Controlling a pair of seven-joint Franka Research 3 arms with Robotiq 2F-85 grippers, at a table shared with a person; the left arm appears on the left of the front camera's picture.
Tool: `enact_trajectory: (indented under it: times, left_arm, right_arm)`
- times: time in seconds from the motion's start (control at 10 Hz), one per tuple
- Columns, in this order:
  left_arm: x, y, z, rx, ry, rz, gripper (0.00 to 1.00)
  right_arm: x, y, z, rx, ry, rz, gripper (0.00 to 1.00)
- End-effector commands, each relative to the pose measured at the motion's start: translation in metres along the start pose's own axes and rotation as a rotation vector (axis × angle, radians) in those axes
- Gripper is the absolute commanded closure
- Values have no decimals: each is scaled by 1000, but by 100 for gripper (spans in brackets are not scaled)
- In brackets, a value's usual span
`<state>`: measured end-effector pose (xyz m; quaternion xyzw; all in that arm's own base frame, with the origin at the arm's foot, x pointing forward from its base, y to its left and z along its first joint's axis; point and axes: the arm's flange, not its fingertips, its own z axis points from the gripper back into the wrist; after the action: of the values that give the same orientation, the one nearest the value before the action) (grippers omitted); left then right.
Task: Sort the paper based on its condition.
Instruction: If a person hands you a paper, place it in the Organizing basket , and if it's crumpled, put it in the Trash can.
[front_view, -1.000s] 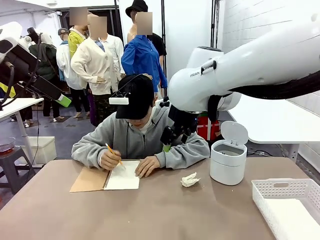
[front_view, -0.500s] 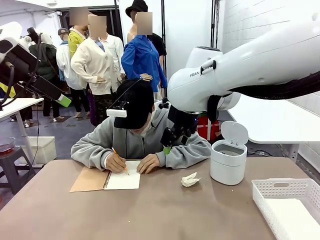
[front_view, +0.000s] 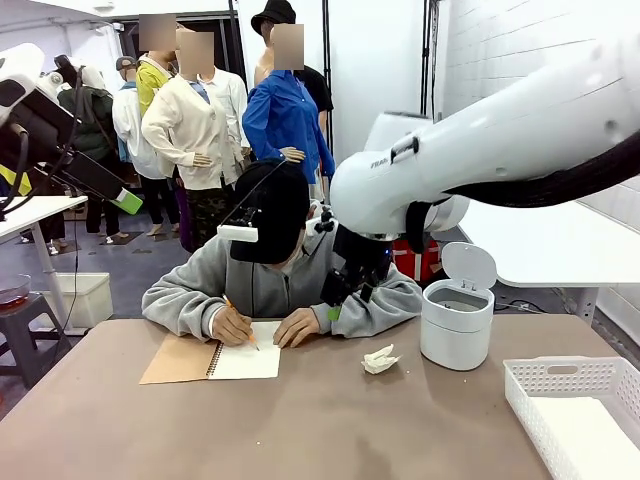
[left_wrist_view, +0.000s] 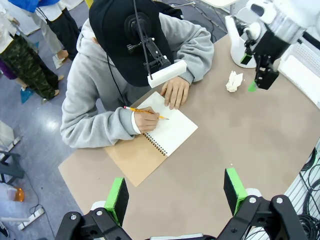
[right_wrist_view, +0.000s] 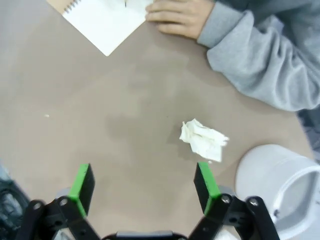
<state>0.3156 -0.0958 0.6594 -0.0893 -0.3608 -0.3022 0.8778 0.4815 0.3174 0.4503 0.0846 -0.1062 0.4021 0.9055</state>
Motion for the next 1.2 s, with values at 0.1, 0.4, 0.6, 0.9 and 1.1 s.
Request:
enact_trajectory:
  times: [0.1, 0.4, 0.6, 0.9, 1.1]
  left_arm:
    - [0, 0, 0, -15, -5, 18, 0]
    - [0, 0, 0, -15, -5, 18, 0]
    - [0, 0, 0, -15, -5, 18, 0]
    - [0, 0, 0, -15, -5, 18, 0]
    - [0, 0, 0, -15, -5, 18, 0]
  right_arm:
    - [25, -28, -37, -23, 89, 116, 0]
    - [22, -53, -73, -79, 211, 172, 0]
    - [13, -57, -89, -69, 233, 203, 0]
    - [4, -57, -107, -88, 228, 220, 0]
    - [1, -63, -117, -108, 232, 210, 0]
